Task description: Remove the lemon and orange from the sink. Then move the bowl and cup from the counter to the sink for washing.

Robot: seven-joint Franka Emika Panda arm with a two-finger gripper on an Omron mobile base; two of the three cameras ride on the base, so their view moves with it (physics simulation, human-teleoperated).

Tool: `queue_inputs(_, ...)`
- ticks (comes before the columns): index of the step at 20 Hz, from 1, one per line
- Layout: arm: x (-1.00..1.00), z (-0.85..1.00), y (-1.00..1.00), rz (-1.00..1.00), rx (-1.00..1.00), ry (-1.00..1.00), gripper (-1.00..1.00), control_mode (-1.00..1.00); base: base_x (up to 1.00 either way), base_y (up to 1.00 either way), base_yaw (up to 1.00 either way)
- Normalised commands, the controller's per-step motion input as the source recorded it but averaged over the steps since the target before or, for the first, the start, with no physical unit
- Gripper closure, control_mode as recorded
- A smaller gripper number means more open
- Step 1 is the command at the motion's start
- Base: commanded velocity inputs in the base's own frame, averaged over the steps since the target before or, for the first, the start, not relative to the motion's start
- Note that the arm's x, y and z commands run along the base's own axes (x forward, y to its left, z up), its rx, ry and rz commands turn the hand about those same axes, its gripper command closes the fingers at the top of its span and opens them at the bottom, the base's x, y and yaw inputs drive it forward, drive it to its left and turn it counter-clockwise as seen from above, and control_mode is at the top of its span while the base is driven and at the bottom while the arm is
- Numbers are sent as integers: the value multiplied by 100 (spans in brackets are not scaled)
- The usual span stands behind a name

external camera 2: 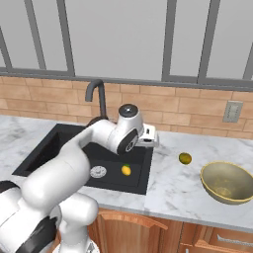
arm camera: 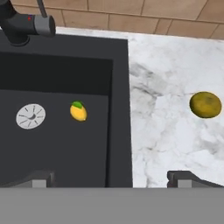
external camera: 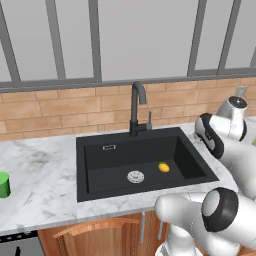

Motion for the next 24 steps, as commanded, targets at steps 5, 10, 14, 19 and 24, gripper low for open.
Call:
queue_inputs(5, -4, 0, 42, 0, 0, 0, -100, -100, 0, 0, 0)
queue_inputs(10, -3, 0, 40, 0, 0, 0, -100, -100, 0, 0, 0)
queue_inputs(14, 0, 0, 33, 0, 0, 0, -100, -100, 0, 0, 0)
queue_inputs(19, 3, -4, 37, 0, -4, 0, -100, -100, 0, 0, 0)
queue_inputs(24, 4, -8, 31, 0, -5, 0, -100, -100, 0, 0, 0)
